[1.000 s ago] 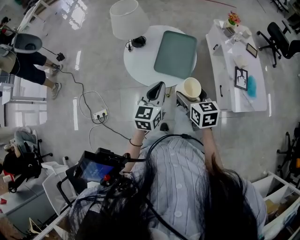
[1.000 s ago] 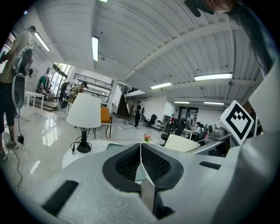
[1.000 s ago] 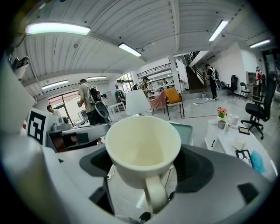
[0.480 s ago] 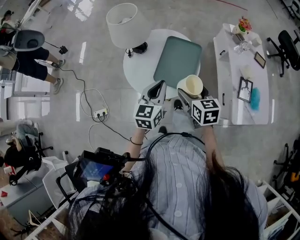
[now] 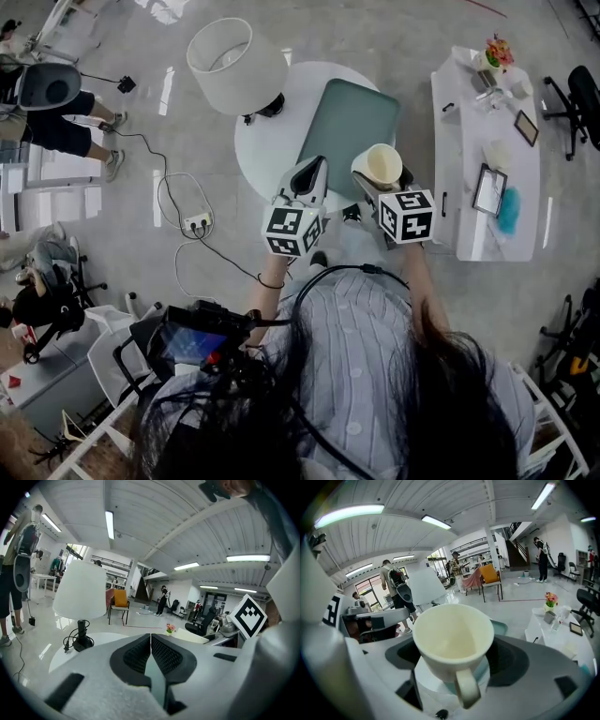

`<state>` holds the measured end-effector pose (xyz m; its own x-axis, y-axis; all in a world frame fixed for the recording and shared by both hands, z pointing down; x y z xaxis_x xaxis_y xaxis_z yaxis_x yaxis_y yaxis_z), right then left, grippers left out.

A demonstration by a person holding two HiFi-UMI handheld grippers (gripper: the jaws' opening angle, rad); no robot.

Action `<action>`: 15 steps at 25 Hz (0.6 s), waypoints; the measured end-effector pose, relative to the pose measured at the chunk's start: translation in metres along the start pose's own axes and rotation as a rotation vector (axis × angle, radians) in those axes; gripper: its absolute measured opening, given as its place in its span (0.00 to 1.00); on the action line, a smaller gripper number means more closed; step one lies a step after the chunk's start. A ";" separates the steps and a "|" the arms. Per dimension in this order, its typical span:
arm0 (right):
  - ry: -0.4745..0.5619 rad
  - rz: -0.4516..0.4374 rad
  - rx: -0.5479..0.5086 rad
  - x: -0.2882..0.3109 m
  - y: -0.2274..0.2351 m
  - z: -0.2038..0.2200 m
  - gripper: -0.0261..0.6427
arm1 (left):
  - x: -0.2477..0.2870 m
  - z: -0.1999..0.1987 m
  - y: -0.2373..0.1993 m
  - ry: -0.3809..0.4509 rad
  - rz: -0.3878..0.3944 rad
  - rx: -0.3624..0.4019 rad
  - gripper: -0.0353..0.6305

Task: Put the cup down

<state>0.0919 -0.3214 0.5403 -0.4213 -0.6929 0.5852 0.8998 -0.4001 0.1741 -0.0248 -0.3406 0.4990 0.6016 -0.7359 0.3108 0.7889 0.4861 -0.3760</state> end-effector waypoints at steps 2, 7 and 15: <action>-0.003 -0.009 0.004 0.010 0.010 -0.005 0.65 | 0.010 -0.001 -0.003 -0.004 -0.011 -0.010 0.08; -0.017 -0.022 -0.001 0.034 0.030 -0.014 0.65 | 0.029 -0.004 -0.011 -0.019 -0.034 -0.015 0.08; -0.056 -0.037 -0.024 0.079 0.059 -0.017 0.65 | 0.059 -0.012 -0.021 -0.036 -0.058 -0.007 0.08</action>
<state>0.1095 -0.4100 0.5836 -0.4464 -0.6429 0.6224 0.8806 -0.4392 0.1778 -0.0072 -0.4001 0.5146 0.5590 -0.7453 0.3634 0.8218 0.4396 -0.3625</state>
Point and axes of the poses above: the fingertips, and each gripper's own axes: x forward along the fingers, y to its right, z out of its underside, the point moved 1 cm from there along -x, backward along the fingers, and after that the axes turned 8 degrees about -x, right-handed, at the moved point
